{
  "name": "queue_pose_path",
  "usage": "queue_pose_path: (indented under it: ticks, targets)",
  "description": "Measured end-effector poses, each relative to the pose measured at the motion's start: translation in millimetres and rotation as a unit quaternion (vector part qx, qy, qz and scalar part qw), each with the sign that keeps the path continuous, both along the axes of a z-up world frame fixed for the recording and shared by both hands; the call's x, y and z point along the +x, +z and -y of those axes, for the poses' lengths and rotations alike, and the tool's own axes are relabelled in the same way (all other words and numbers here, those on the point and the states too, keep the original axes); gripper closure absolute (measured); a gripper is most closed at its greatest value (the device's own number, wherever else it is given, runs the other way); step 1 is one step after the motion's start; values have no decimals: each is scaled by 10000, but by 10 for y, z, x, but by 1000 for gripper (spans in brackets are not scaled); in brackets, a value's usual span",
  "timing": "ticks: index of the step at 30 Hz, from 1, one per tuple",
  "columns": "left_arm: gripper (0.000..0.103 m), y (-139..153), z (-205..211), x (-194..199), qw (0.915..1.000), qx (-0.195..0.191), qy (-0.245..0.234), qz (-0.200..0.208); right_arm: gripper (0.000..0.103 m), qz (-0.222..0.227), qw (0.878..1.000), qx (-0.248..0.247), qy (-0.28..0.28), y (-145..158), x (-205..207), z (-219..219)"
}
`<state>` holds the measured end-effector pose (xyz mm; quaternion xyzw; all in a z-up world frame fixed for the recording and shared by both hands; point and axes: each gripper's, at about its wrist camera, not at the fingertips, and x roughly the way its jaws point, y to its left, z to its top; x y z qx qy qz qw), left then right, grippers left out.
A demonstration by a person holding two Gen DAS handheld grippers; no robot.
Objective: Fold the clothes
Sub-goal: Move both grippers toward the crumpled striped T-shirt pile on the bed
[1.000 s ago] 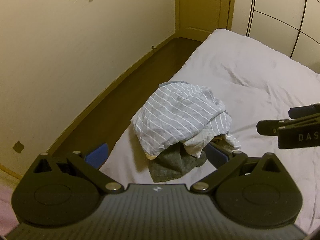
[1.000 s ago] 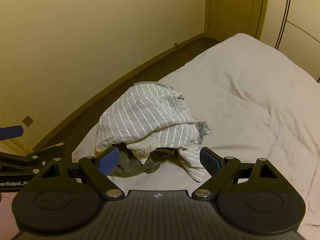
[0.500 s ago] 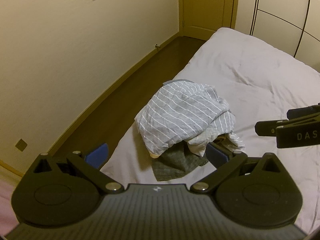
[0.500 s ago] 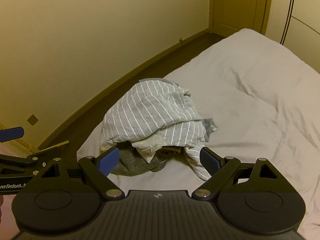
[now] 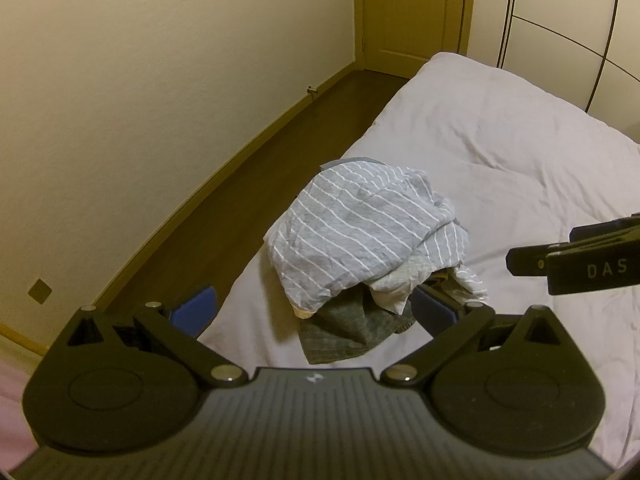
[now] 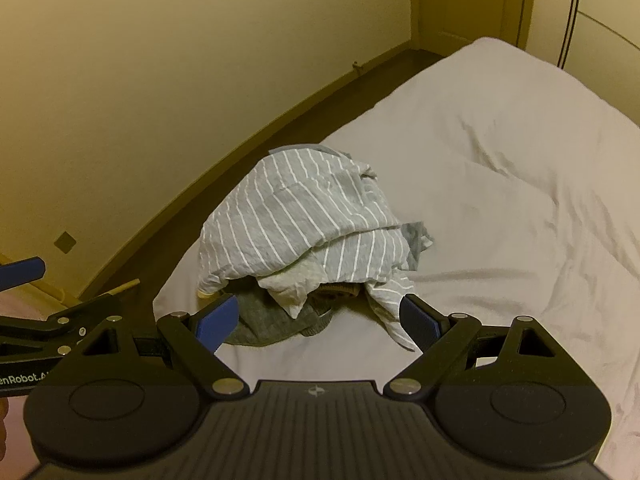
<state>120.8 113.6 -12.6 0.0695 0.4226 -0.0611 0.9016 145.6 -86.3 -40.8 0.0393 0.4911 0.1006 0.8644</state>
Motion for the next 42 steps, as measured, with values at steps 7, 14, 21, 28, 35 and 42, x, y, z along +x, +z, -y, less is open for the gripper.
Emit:
queue_pose_path:
  ticks: [7,14,21,28,35,42]
  targets:
    - [1,-27,31,23,10000,-1,-28,-22,14,-135,9999,30,-47,-53,27,35]
    - [1,-54,30,38,10000,12,5,-71,14,-210,9998,22,-28,-87,71,42]
    - [1,-90,25,48,9999,51,35,-134,14,-318,9995,58,-3,-129,128,40]
    - [1,-110,43,56,9999,63,55,-150,14,-369,9993,85,34,-153,136,55]
    - [1,-109,70,36,9998,82,69,-143,14,-462,9987,200,18,-185,143,104]
    - [1,-121,105,-10,9997,100,161,-162,14,-536,9983,237,59,-230,128,143]
